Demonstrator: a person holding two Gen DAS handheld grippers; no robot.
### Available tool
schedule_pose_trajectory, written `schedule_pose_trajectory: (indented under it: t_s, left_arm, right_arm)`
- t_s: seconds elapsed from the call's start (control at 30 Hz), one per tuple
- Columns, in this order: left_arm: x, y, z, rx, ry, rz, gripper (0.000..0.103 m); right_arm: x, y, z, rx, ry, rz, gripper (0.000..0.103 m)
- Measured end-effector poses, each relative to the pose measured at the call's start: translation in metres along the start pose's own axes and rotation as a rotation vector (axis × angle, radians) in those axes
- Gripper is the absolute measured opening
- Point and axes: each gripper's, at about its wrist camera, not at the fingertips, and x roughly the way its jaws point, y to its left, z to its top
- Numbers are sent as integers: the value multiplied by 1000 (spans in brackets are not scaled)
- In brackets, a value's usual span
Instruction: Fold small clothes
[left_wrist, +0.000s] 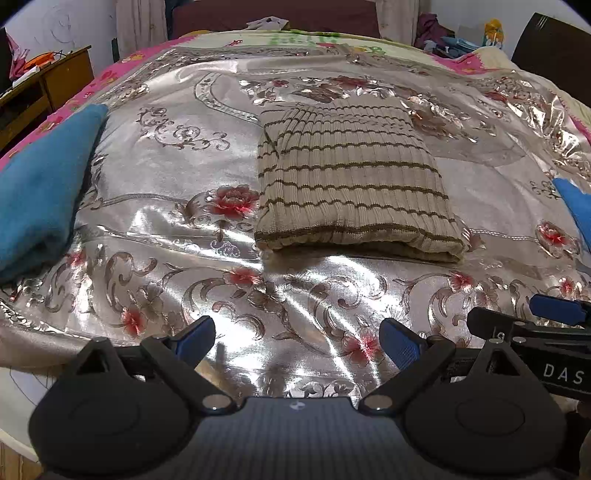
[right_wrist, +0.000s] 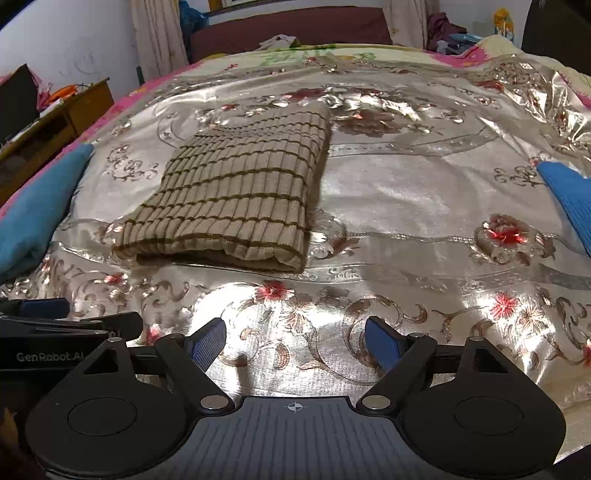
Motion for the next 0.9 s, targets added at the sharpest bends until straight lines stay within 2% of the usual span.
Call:
schedule_pose_trajectory:
  t_s: [0.9]
  left_arm:
    - [5, -6, 0, 28, 29, 20, 99]
  right_arm:
    - [0, 1, -4, 6, 23, 1, 84]
